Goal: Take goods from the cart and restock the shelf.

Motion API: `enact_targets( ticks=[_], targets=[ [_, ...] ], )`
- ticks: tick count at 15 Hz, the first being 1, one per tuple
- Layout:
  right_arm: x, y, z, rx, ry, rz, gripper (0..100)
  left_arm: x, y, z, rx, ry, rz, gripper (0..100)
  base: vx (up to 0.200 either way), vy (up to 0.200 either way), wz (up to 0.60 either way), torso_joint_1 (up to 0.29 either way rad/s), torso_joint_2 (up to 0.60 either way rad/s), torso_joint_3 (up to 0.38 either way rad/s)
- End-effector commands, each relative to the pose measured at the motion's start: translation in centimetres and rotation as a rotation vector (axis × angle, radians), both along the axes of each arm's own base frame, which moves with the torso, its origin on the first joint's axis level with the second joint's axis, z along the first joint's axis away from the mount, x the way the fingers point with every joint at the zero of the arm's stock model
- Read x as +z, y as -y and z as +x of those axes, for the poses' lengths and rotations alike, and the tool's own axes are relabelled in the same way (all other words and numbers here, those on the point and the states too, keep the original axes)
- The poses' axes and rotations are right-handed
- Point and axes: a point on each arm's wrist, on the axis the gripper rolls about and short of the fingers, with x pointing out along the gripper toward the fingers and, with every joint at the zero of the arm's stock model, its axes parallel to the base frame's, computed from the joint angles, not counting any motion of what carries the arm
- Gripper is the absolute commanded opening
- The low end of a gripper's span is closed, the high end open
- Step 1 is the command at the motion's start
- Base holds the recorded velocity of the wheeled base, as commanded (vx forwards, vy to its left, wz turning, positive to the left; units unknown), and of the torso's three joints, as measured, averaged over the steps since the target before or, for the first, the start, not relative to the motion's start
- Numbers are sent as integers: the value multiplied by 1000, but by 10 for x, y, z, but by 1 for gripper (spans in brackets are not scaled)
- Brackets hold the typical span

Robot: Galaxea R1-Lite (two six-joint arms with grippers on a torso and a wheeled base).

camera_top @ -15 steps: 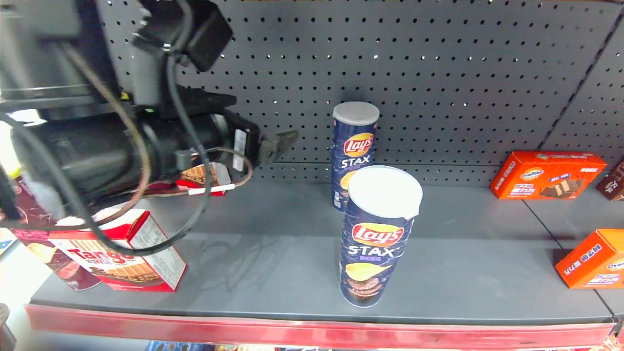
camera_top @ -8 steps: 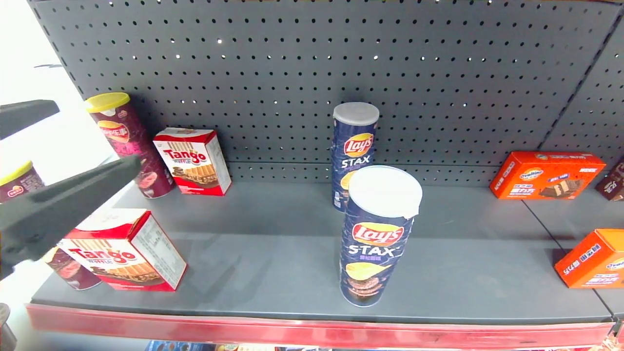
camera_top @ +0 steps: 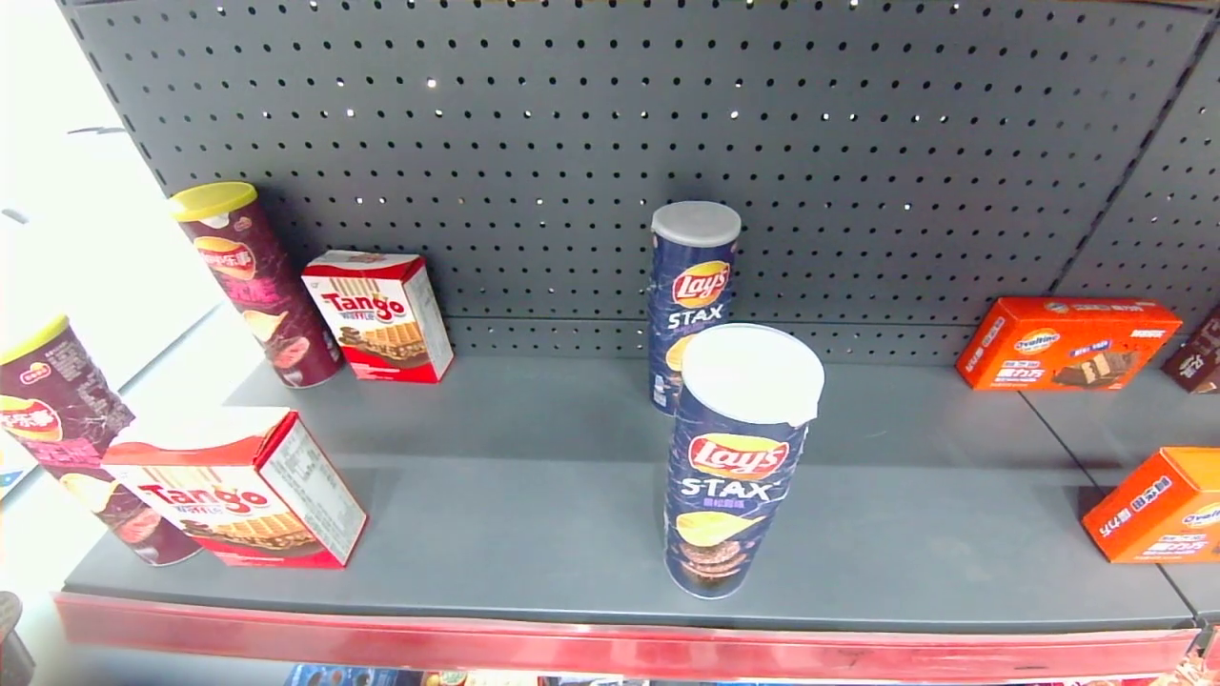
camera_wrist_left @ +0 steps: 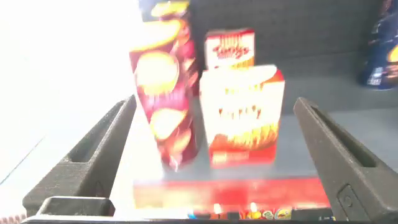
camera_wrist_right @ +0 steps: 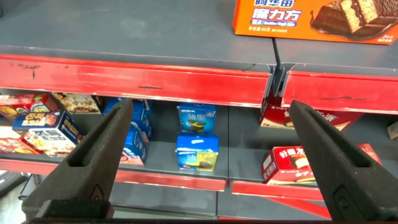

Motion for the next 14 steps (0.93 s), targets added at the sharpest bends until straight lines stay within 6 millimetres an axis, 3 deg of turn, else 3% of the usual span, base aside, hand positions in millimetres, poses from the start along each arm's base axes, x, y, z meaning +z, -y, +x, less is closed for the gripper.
enact_targets(
  ticks=[1, 4, 6, 8, 14],
  targets=[
    [0, 0, 0, 1, -2, 0, 100, -39, 4, -16, -5, 52, -19, 100, 0, 0, 0, 0, 0, 0],
    [0, 0, 0, 1, -2, 0, 100, -66, 5, -20, -108, 0, -19, 100, 0, 0, 0, 0, 0, 0],
    [0, 0, 0, 1, -2, 0, 100, -74, 5, -18, -110, -70, -19, 100, 0, 0, 0, 0, 0, 0],
    [0, 0, 0, 1, -2, 0, 100, -87, 5, -16, -106, -203, -10, 100, 0, 0, 0, 0, 0, 0],
    [0, 0, 0, 1, -2, 0, 100, -89, 5, -16, -87, -220, -30, 100, 0, 0, 0, 0, 0, 0]
  ],
)
